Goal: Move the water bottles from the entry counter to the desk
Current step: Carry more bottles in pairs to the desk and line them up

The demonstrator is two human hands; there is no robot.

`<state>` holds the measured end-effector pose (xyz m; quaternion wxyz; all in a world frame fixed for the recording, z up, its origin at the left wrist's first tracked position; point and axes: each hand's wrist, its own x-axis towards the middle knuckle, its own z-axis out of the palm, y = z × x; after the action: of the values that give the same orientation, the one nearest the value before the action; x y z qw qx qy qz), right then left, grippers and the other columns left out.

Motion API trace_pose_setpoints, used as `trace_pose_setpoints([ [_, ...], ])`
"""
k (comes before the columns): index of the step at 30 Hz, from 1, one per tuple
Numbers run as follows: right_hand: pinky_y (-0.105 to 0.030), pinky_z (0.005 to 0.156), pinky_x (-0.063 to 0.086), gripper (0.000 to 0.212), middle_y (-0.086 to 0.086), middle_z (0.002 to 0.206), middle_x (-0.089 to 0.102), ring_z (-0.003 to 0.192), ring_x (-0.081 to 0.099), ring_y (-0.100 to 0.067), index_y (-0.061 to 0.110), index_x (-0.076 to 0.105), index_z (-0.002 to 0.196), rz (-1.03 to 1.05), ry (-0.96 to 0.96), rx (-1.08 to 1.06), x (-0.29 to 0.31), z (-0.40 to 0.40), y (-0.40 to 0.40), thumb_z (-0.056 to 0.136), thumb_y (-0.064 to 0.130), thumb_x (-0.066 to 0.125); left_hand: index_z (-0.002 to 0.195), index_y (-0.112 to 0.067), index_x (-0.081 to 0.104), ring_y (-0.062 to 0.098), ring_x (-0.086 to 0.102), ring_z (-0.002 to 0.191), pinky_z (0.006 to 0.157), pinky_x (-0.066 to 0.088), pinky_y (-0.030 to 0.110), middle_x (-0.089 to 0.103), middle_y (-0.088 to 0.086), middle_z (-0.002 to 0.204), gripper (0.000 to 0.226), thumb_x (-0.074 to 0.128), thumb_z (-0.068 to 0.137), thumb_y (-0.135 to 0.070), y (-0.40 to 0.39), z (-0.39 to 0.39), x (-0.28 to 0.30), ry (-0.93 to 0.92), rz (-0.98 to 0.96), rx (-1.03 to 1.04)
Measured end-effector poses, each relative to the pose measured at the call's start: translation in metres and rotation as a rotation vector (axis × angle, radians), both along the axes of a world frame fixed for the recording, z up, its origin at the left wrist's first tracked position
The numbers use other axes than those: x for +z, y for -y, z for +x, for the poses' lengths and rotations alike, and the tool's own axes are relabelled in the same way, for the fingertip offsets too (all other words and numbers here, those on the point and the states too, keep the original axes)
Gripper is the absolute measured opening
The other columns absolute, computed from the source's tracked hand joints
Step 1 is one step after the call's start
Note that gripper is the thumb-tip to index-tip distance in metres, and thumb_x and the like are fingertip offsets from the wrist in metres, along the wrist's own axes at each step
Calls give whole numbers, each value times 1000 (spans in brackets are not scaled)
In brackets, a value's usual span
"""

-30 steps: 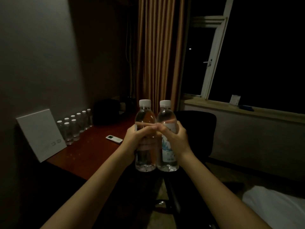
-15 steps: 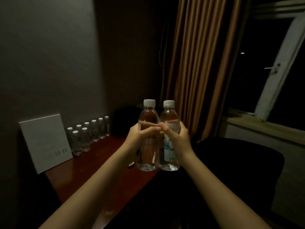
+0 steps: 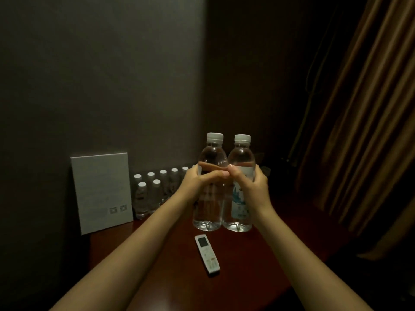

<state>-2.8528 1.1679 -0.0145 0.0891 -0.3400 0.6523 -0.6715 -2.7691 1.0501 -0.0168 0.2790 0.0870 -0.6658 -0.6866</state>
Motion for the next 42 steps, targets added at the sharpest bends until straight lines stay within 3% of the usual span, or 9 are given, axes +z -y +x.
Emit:
trace_pose_setpoints([
  [4,-16,56,51,40,-1,96,65,83,67,-12,33,55,93,12,-6,50,-2,-47,60,62,55,66,101,-21,58,17,67,89,58,54,19,67,2,98,47,74,59,-35,54,-39,-7,28,68,81],
  [10,-27,68,56,32,-4,97,68,85,69,-17,22,58,100,24,92,148,-18,-105,136,74,36,72,111,-15,58,21,68,93,64,55,26,68,6,105,66,75,53,-40,113,-80,-18,92,136,187],
  [15,-30,70,56,34,-4,97,67,88,68,-19,21,59,100,58,155,259,-50,-147,200,72,34,74,98,-21,62,24,70,90,76,58,38,72,6,96,32,77,70,-22,158,-112,-44,161,185,380],
  [18,-29,70,56,33,-2,96,68,88,68,-17,27,59,94,95,181,314,-74,-170,234,68,38,75,93,-24,61,23,70,88,75,58,37,72,4,92,26,76,72,-20,180,-131,-66,213,226,478],
  [23,-15,58,51,27,5,87,68,77,69,-6,30,60,91,145,265,379,-121,-195,276,70,38,75,97,-21,61,22,70,91,80,57,37,72,6,97,32,77,70,-19,211,-153,-105,306,295,560],
  [27,-9,55,49,40,6,89,68,75,67,4,24,57,106,227,323,413,-158,-208,298,72,36,75,94,-24,61,0,69,71,57,53,14,71,-6,85,33,77,68,-10,225,-168,-140,337,355,646],
  [30,-4,54,45,41,12,88,65,72,63,12,25,53,106,285,334,399,-185,-214,309,73,28,76,100,-22,59,5,67,80,61,53,16,69,-4,91,41,74,69,-1,231,-179,-168,376,445,698],
  [35,-11,70,50,48,12,95,63,87,63,-1,22,49,111,319,375,409,-234,-217,321,73,14,76,112,-7,57,26,64,95,81,55,35,68,13,102,54,69,64,15,244,-191,-218,413,544,837],
  [42,-18,79,52,54,-11,109,64,94,63,-16,15,46,113,309,433,391,-272,-218,344,70,-1,76,114,-4,55,26,63,89,77,53,33,66,15,101,57,68,63,17,259,-204,-254,427,587,965],
])
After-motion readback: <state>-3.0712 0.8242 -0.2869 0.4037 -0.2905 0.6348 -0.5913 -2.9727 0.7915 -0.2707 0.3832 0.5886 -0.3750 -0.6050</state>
